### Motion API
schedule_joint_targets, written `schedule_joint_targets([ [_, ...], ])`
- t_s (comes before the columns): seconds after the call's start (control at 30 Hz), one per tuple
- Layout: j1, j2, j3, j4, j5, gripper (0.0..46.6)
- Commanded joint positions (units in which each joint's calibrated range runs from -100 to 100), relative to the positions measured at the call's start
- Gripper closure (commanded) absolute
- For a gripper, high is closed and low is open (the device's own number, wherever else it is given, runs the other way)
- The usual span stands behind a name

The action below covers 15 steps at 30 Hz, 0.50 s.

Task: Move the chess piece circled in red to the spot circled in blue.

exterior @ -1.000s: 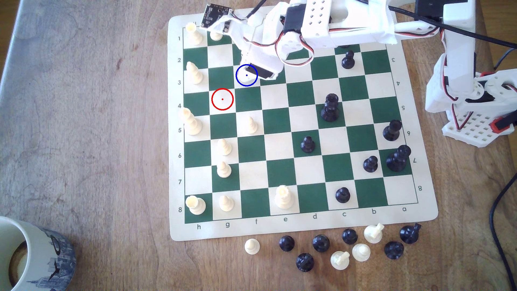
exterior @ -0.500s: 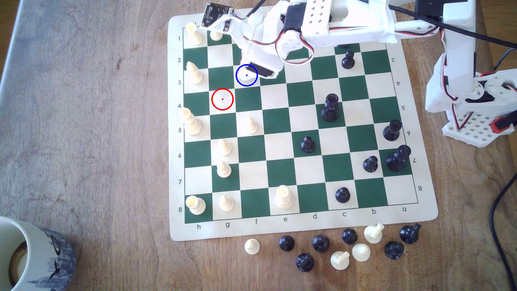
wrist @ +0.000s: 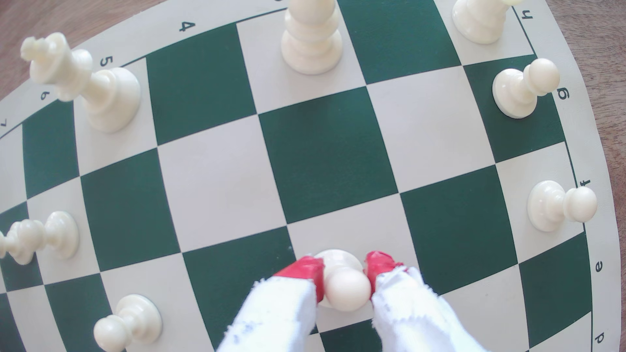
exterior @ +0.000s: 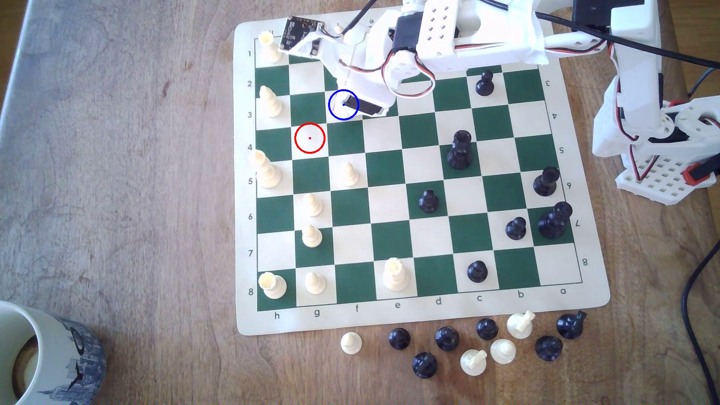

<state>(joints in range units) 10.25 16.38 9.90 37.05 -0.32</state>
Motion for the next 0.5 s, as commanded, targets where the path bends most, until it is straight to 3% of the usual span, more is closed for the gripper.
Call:
schedule_joint_targets([
  [0.0,1.2,-2.6,-2.2,0.0,0.3,45.3],
  [0.47,2.0,-4.2,-4.5,1.4,0.7,45.4],
])
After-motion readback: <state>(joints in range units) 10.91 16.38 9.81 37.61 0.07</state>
